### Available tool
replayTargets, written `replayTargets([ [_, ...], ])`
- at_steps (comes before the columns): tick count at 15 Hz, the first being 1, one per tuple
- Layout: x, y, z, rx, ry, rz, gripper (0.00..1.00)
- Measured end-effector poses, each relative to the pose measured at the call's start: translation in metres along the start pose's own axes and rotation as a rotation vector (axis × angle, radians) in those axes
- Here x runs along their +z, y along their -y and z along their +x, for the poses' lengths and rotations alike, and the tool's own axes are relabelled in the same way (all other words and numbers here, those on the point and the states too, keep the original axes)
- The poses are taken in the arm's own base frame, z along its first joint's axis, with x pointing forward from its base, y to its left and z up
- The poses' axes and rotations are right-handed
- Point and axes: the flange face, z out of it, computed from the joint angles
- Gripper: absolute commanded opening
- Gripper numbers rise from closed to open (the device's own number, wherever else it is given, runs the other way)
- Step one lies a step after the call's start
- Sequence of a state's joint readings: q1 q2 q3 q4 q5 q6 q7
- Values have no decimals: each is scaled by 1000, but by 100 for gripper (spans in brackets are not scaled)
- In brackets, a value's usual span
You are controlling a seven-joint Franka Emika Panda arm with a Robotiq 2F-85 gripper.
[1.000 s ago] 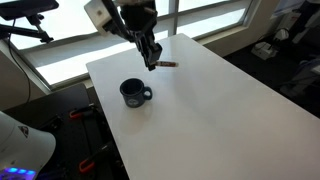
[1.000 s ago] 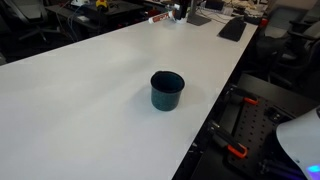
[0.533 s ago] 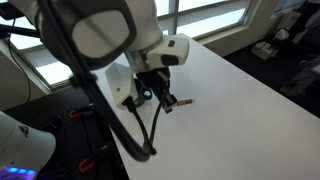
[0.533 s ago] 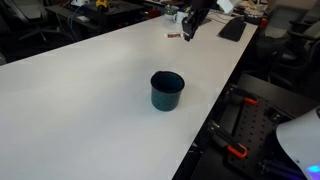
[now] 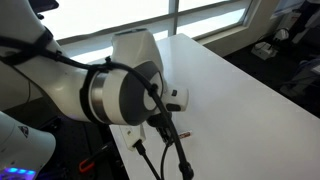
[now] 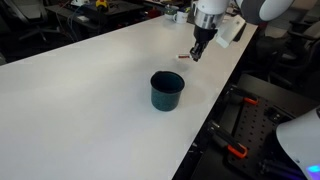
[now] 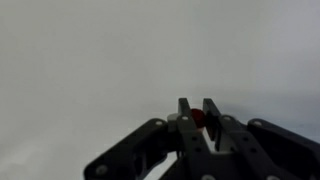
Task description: Take the marker out of the mug.
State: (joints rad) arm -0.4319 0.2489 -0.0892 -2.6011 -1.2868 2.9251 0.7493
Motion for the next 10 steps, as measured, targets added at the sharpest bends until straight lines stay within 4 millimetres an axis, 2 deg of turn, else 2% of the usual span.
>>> replayTargets([
  [1, 11, 7, -2, -6, 8, -4, 45],
  [5, 49, 28, -2, -1, 35, -12, 73],
  [8, 64, 32, -1, 8, 44, -17, 98],
  [10, 68, 31, 0, 4, 44, -20, 100],
])
